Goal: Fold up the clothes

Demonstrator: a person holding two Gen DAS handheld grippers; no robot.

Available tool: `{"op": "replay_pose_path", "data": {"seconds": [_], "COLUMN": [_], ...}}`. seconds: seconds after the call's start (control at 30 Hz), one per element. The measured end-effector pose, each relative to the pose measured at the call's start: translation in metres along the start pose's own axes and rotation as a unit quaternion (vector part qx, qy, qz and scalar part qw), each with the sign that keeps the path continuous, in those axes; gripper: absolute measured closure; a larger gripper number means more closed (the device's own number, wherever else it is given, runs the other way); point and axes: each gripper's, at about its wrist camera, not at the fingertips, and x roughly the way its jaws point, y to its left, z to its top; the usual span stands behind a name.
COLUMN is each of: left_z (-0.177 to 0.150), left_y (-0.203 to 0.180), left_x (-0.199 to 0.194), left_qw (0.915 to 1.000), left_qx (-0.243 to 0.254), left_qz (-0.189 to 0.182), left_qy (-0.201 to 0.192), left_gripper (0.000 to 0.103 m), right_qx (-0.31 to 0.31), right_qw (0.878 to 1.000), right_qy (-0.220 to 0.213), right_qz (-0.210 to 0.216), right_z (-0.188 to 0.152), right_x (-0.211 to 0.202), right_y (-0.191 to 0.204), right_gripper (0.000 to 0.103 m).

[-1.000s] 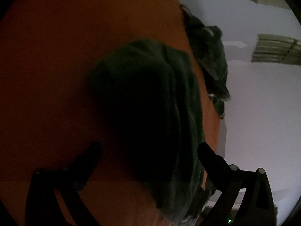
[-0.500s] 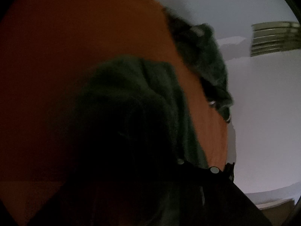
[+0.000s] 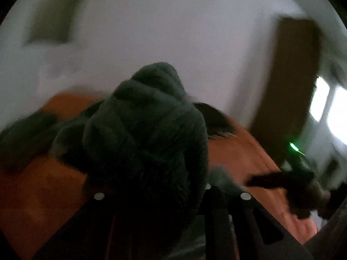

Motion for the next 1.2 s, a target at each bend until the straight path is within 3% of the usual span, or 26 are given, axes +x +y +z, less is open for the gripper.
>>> {"op": "replay_pose_path", "data": {"seconds": [0.03, 0.07, 0.13, 0.17, 0.23, 0.27, 0.33, 0.43, 0.53, 0.63, 0.77, 0.87, 0.97, 1.07, 1.13, 1.2], "left_z": [0.004, 0.004, 0.0, -0.002, -0.001, -0.001, -0.001, -0.017, -0.037, -0.053, -0.07, -0.081, -0.092, -0.101, -0.105, -0.11], "left_y": [-0.028, -0.041, -0.051, -0.056, -0.037, -0.021, 0.015, 0.068, 0.118, 0.155, 0.178, 0.176, 0.17, 0.169, 0.169, 0.171], "left_x": [0.025, 0.035, 0.037, 0.038, 0.029, 0.021, 0.017, 0.012, 0.008, 0.0, -0.009, -0.005, 0.002, 0.011, 0.018, 0.022], "left_qw": [0.9985, 0.9969, 0.9954, 0.9945, 0.9942, 0.994, 0.995, 0.9954, 0.9862, 0.9746, 0.969, 0.969, 0.9687, 0.9661, 0.9643, 0.9628], "left_qx": [0.025, 0.035, 0.037, 0.038, 0.011, -0.009, -0.035, -0.075, -0.128, -0.177, -0.198, -0.193, -0.186, -0.191, -0.195, -0.198], "left_qz": [-0.03, -0.048, -0.068, -0.078, -0.096, -0.101, -0.086, -0.01, 0.056, 0.085, 0.094, 0.088, 0.076, 0.06, 0.055, 0.056], "left_qy": [0.037, 0.051, 0.056, 0.059, 0.048, 0.04, 0.038, 0.059, 0.089, 0.108, 0.113, 0.126, 0.146, 0.163, 0.171, 0.175], "left_gripper": [0.058, 0.056, 0.054, 0.043, 0.028, 0.026, 0.026, 0.026, 0.026, 0.026, 0.026, 0.026, 0.026, 0.026, 0.026, 0.026], "right_qx": [0.01, 0.019, 0.041, 0.058, 0.099, 0.124, 0.169, 0.213, 0.224, 0.191, 0.093, 0.093, 0.119, 0.141, 0.128, 0.115], "right_qw": [1.0, 0.999, 0.995, 0.993, 0.988, 0.985, 0.982, 0.977, 0.971, 0.972, 0.982, 0.975, 0.965, 0.959, 0.964, 0.969], "right_qy": [-0.019, -0.036, -0.058, -0.065, -0.063, -0.055, -0.04, -0.029, -0.011, 0.023, 0.076, 0.135, 0.163, 0.158, 0.149, 0.141], "right_qz": [-0.007, -0.022, -0.063, -0.083, -0.105, -0.103, -0.076, 0.003, 0.085, 0.136, 0.145, 0.15, 0.17, 0.189, 0.179, 0.167], "right_z": [-0.003, -0.006, -0.013, -0.018, -0.031, -0.039, -0.051, -0.057, -0.046, -0.021, 0.017, 0.028, 0.027, 0.023, 0.024, 0.025], "right_x": [-0.01, -0.019, -0.035, -0.043, -0.054, -0.057, -0.059, -0.05, -0.029, 0.001, 0.046, 0.086, 0.112, 0.123, 0.12, 0.116], "right_y": [-0.008, -0.016, -0.037, -0.05, -0.079, -0.094, -0.118, -0.132, -0.124, -0.1, -0.075, -0.08, -0.089, -0.094, -0.088, -0.082], "right_gripper": [0.045, 0.045, 0.045, 0.045, 0.045, 0.045, 0.045, 0.045, 0.045, 0.032, 0.027, 0.027, 0.027, 0.027, 0.027, 0.035]}}
